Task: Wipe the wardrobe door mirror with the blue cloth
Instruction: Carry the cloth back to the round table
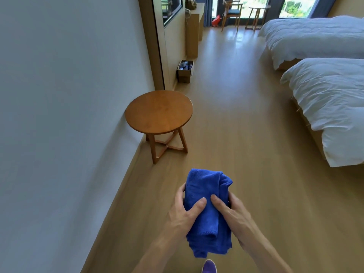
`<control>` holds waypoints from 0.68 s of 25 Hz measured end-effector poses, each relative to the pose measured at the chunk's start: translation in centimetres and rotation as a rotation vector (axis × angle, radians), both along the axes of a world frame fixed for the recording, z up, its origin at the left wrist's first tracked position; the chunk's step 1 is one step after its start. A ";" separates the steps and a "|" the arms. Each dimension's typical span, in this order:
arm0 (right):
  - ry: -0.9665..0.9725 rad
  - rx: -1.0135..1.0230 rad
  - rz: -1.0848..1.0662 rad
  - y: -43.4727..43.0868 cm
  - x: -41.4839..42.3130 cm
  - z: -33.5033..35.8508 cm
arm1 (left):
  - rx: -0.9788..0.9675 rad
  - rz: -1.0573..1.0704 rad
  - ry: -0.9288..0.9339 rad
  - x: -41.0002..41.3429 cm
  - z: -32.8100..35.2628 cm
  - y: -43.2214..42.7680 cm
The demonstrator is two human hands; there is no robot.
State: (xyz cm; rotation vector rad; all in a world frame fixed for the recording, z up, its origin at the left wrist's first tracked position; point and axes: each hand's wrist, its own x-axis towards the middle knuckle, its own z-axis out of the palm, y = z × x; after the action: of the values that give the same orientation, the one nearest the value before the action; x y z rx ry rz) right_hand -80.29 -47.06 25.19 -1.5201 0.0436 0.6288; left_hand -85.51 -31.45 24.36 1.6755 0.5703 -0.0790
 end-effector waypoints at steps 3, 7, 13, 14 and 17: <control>-0.017 -0.004 0.013 -1.0 4.7 0.4 | -0.016 0.006 -0.017 4.4 0.2 -0.9; -0.023 -0.010 0.031 -0.7 9.5 0.5 | -0.039 0.035 -0.027 9.0 -0.1 -0.6; -0.047 -0.048 0.020 3.0 18.4 0.4 | -0.064 0.031 -0.044 18.3 -0.5 2.9; -0.054 -0.053 0.013 3.8 20.2 0.5 | -0.076 0.028 -0.057 20.2 -0.5 3.7; -0.078 -0.071 -0.009 6.0 24.8 1.1 | -0.102 0.007 -0.087 25.0 0.1 5.9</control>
State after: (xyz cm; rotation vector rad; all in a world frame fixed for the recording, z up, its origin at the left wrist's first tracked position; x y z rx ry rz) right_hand -55.47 -41.04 26.25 -1.6108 0.0130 0.5652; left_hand -60.51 -25.57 24.46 1.5698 0.4980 -0.0295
